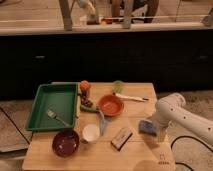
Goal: Place sponge in paper cup
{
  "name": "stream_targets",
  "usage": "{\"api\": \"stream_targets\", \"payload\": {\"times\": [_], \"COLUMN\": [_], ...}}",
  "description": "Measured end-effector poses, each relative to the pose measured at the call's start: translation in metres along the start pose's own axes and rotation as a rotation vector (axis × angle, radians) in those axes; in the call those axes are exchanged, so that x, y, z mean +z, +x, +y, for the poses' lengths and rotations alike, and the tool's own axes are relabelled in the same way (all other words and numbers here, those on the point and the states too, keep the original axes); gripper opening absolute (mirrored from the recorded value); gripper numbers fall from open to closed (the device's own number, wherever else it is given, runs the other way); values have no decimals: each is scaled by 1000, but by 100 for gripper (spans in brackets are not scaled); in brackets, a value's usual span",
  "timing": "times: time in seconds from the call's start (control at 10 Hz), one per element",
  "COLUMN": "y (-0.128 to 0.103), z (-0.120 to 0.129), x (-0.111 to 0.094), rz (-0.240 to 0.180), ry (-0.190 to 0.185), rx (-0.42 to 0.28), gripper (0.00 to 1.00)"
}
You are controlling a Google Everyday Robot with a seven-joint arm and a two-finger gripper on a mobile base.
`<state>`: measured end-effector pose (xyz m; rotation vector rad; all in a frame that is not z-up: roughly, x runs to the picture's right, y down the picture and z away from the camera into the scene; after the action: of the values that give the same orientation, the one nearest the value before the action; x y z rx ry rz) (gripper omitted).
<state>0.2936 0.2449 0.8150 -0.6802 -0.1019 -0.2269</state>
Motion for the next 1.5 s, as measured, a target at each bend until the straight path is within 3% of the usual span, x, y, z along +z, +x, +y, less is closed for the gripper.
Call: {"api": "stream_targets", "payload": {"times": [1.5], "y": [9], "z": [6], "x": [15], "rz": [18], "ry": [-17], "rx": [-74], "gripper": [80]}}
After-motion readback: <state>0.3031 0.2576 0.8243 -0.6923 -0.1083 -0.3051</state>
